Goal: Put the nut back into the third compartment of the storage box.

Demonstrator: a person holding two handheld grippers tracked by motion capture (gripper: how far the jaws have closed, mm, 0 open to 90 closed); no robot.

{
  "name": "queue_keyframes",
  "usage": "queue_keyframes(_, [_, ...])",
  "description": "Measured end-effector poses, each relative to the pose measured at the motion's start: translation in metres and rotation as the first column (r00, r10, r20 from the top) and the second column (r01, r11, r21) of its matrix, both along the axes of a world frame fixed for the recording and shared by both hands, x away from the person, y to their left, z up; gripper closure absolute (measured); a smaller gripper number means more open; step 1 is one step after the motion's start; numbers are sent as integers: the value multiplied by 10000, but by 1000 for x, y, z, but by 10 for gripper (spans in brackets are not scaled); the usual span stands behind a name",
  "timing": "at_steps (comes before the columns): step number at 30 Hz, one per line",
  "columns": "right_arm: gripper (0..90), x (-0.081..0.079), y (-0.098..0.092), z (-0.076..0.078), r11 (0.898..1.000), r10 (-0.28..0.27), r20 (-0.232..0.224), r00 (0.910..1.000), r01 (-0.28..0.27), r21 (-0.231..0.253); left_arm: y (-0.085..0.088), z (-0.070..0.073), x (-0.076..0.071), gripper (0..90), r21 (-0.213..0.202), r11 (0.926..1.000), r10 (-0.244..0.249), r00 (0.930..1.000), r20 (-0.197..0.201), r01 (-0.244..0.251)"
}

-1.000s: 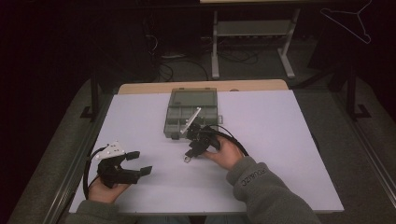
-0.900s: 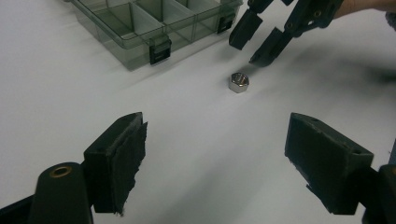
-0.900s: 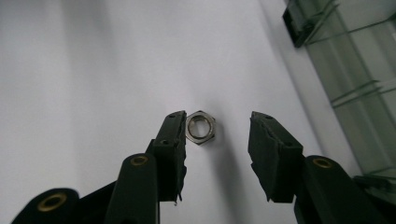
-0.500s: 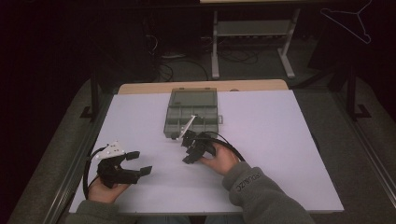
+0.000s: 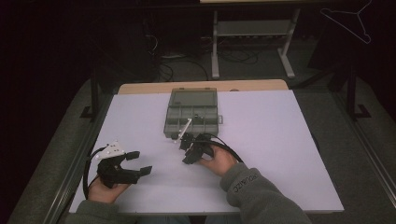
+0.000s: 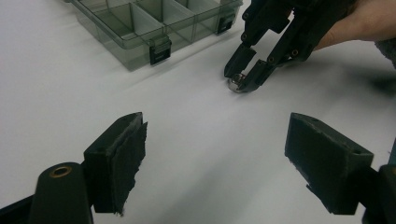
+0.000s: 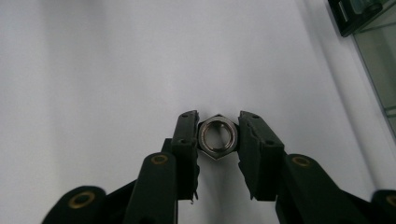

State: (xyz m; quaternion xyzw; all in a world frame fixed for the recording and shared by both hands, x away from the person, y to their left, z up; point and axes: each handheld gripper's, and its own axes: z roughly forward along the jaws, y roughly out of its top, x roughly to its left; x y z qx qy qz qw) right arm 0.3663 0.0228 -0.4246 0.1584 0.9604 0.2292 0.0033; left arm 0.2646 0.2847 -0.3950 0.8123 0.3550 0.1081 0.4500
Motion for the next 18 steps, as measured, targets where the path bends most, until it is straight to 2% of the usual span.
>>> queue_keyframes(8, [692,1,-1,1,10000,45,11,10000,-45,21,0,0,0,197,-1,10000,1,10000,-3,-1])
queue_keyframes(12, [693,3,-3,1,10000,55,-179,9998,-53,83,0,0,0,197,-7,10000,1,10000,4,-1])
queue_keyframes(18, [693,7,-12,9,9993,-94,-196,9998,101,369,0,0,0,197,-20,10000,24,10000,-7,-24])
